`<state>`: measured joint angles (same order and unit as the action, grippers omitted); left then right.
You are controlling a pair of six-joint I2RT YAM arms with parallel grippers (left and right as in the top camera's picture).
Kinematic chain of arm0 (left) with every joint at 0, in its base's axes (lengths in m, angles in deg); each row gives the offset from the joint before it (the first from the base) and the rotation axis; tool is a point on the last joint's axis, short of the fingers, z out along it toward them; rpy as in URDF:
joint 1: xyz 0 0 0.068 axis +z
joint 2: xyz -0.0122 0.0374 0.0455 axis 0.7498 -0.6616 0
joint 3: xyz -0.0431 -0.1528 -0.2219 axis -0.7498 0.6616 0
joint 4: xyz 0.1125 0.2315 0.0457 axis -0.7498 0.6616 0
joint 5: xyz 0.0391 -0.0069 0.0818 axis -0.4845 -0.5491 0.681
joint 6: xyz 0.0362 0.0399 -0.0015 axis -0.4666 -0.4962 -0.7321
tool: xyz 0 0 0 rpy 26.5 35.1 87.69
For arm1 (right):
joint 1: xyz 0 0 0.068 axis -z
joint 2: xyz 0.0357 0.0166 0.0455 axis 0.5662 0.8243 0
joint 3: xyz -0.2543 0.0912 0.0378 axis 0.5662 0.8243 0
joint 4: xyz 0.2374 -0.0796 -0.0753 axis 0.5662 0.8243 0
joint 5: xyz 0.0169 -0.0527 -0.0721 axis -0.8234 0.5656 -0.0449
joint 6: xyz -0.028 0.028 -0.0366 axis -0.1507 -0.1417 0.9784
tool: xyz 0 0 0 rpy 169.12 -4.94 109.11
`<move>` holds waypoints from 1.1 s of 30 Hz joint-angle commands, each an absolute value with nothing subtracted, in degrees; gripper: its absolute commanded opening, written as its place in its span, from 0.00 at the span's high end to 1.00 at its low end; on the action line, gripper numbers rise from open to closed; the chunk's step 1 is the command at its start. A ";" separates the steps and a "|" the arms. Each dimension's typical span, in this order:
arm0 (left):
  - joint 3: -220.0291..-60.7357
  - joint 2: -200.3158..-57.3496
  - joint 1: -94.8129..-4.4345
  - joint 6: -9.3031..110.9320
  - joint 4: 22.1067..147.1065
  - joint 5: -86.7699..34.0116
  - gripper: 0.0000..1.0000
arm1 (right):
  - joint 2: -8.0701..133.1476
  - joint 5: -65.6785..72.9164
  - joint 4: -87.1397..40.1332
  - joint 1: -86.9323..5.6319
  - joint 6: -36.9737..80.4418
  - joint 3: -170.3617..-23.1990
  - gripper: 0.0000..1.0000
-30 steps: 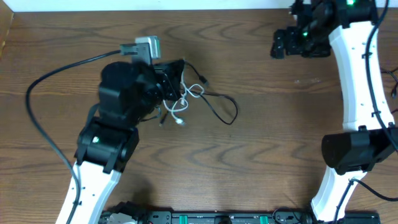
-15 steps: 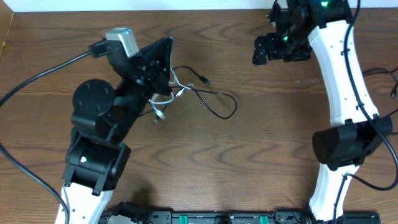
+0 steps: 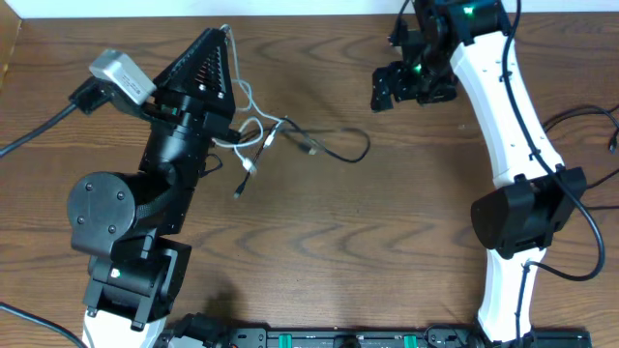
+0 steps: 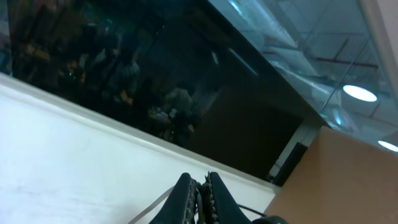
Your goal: Untangle cables
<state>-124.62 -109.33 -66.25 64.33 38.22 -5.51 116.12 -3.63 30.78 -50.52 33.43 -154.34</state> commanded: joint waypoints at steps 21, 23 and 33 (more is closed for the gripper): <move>-125.80 -114.72 -63.84 65.10 45.41 -0.70 0.92 | 117.50 -29.66 28.81 -62.28 45.91 -154.03 0.10; -125.80 -114.72 -63.32 65.29 45.45 -1.09 0.92 | 117.61 -29.70 28.66 -63.39 46.04 -154.03 0.10; -125.80 -114.61 -62.99 65.47 44.84 -1.03 0.92 | 118.55 -21.22 27.04 -66.19 43.15 -153.66 0.57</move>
<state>-124.84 -115.36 -63.30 65.23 45.80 -1.40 117.32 -24.83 27.06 -65.80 44.38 -154.30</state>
